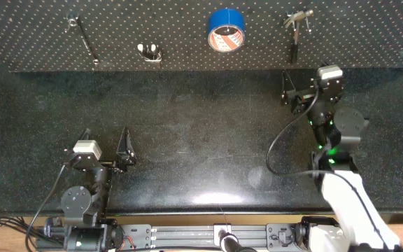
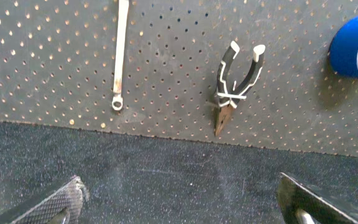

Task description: Place Tools Onto Pegboard

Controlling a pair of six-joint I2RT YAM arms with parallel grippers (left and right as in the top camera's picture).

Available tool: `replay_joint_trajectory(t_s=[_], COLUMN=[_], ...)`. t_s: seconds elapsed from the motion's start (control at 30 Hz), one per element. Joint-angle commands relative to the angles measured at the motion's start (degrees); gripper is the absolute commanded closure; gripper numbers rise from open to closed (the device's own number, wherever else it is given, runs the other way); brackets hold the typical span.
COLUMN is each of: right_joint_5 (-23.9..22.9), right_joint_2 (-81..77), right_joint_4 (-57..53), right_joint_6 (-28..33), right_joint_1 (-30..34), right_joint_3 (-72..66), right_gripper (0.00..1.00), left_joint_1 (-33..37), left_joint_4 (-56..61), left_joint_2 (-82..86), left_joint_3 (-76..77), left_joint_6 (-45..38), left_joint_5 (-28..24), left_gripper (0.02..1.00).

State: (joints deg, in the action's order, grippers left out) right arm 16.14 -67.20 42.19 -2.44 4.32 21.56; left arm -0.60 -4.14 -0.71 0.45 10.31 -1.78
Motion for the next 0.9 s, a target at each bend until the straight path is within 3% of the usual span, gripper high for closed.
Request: replay_joint_trajectory(t_s=[0.03,0.07,0.1,0.17,0.27,0.3,0.37,0.43,0.47,0.5,0.53,0.6,0.9], right_joint_5=[-8.17,-11.21,-11.19,-11.02,-11.10,-11.02,-11.02,-10.43,-8.20,-6.36,-8.00,-8.20,-8.15], right_joint_2=[19.93,27.63,40.17,52.39,67.06,66.27,66.29,66.29,66.40,67.17,67.17,67.17,67.14], right_joint_4=[-12.81,-23.12,-35.80,-50.90,-62.82,-61.75,-58.88,-41.27,-38.69,-43.04,-45.79,-45.79,-45.77], right_joint_6=[0.22,0.24,0.22,0.22,-1.64,2.64,2.73,2.73,2.08,2.10,4.17,10.29,10.25], right_joint_1=[-0.39,-0.39,-0.39,-0.39,-0.39,-0.39,-0.39,-0.39,-0.46,-1.99,-5.18,-5.20,-5.22], right_joint_3=[-6.03,-6.03,-6.03,-6.03,-5.84,-5.88,-7.85,-18.73,-21.24,-21.33,-21.33,-21.33,-21.33], right_gripper=[0.040,0.040,0.040,0.040,0.040,0.038,0.038,0.038,0.038,0.038,0.038,0.038,0.036], left_joint_1=[-0.13,-0.13,-0.13,-0.13,-0.13,-0.13,-0.13,-0.13,-0.13,-0.13,-0.13,-0.13,-0.13], left_joint_4=[-0.28,-0.28,-0.31,-0.28,-0.28,-0.28,-0.28,-0.28,-0.28,-0.28,-0.28,-0.28,-0.28], left_joint_2=[0.52,0.52,0.52,0.52,0.52,0.52,0.52,0.52,0.52,0.52,0.52,0.52,0.52], left_joint_3=[-0.13,-0.13,-0.13,-0.13,-0.13,-0.13,-0.13,-0.13,-0.13,-0.13,-0.13,-0.13,-0.13], left_joint_6=[-0.11,-0.11,-0.13,-0.13,-0.13,-0.13,-0.13,-0.11,-0.11,-0.11,-0.13,-0.11,-0.11], left_joint_5=[-0.39,-0.39,-0.39,-0.39,-0.39,-0.39,-0.39,-0.39,-0.39,-0.39,-0.39,-0.39,-0.39], left_gripper=[0.025,0.025,0.025,0.025,0.025,0.025,0.025,0.025,0.023,0.025,0.025,0.025,0.025])
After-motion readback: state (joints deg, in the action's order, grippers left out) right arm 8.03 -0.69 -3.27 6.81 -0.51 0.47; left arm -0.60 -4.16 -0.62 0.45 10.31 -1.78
